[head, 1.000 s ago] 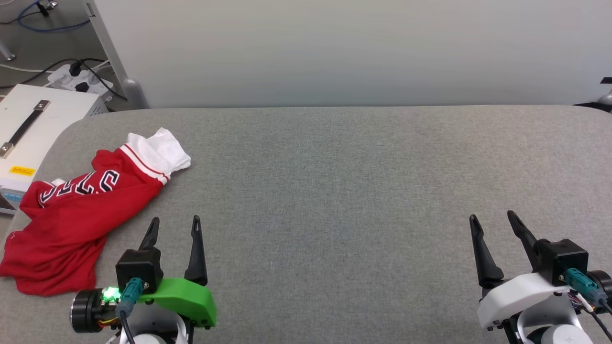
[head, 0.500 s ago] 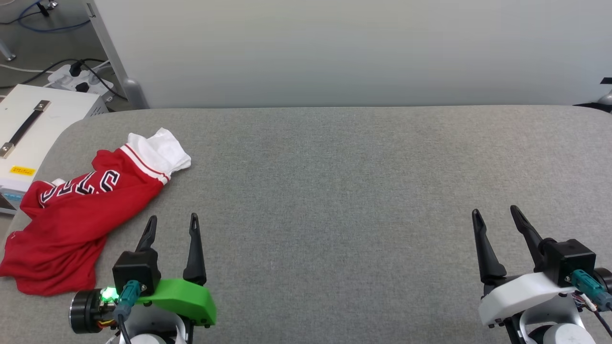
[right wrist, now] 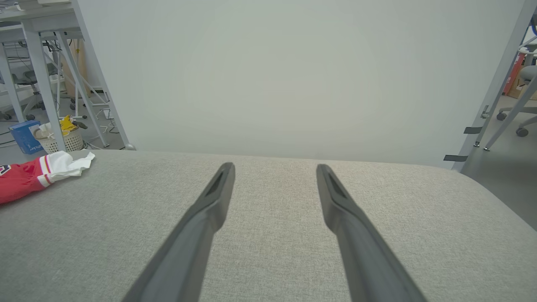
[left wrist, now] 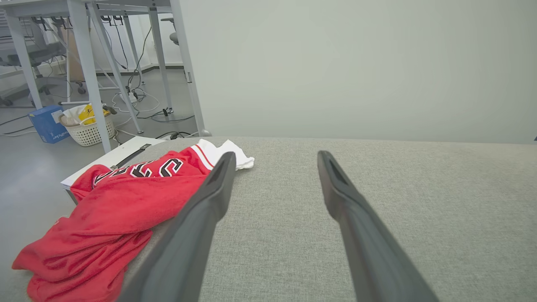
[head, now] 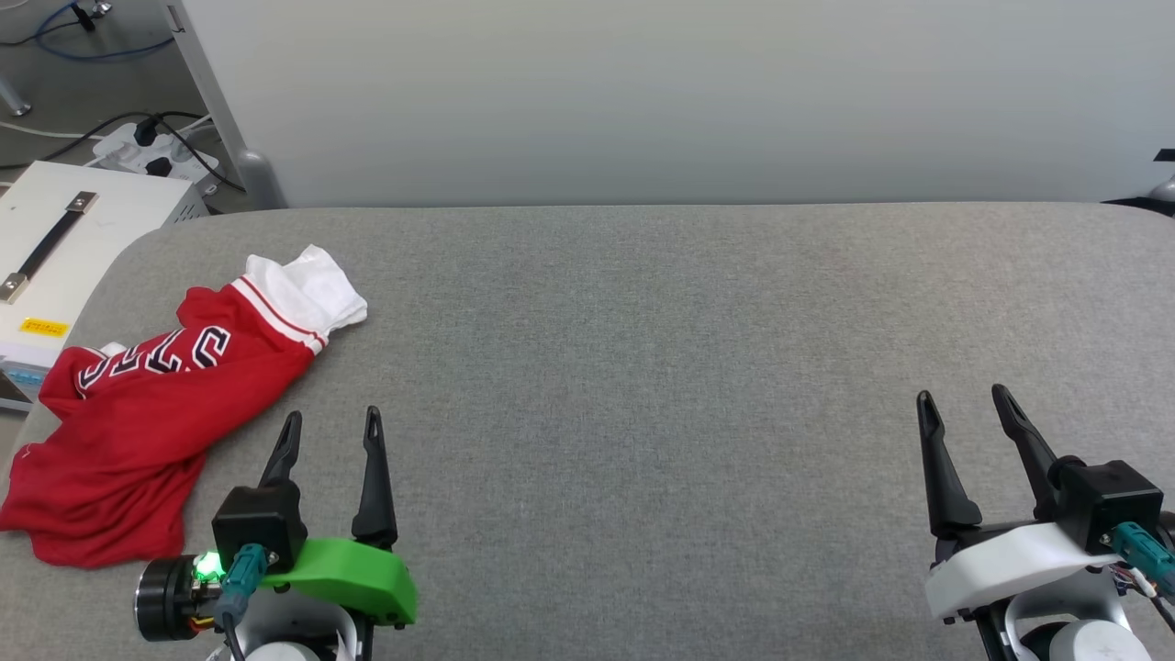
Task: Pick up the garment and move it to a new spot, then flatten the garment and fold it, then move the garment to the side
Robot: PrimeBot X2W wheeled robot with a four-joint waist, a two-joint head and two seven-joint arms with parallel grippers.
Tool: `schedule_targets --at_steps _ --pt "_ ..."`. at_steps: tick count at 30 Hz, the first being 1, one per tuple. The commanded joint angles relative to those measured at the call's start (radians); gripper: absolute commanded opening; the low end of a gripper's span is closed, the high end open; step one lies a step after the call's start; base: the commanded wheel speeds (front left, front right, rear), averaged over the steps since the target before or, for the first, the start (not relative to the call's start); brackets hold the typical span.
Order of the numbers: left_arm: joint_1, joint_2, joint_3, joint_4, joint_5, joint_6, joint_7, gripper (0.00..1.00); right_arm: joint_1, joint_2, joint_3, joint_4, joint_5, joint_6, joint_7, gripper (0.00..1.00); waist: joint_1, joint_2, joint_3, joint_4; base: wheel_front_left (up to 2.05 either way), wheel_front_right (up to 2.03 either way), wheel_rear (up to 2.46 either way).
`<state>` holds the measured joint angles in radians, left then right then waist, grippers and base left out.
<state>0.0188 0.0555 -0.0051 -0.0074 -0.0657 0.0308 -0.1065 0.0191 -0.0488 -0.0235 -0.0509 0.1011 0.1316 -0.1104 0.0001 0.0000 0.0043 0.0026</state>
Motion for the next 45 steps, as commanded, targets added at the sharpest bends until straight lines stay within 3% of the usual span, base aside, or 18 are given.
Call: schedule_targets --at_steps 1,45 --pt "0.003 -0.002 -0.002 0.002 -0.01 0.001 -0.012 1.0 0.009 -0.001 -0.003 -0.01 0.009 0.0 -0.01 1.0 -0.0001 0.0 0.0 0.0 0.0 0.0 0.0" --pt "0.017 -0.004 -0.033 0.033 -0.062 -0.024 -0.103 1.0 0.037 -0.001 -0.008 -0.026 -0.005 -0.001 -0.1 1.0 -0.0001 0.0 0.006 0.004 0.0 0.0 0.0"
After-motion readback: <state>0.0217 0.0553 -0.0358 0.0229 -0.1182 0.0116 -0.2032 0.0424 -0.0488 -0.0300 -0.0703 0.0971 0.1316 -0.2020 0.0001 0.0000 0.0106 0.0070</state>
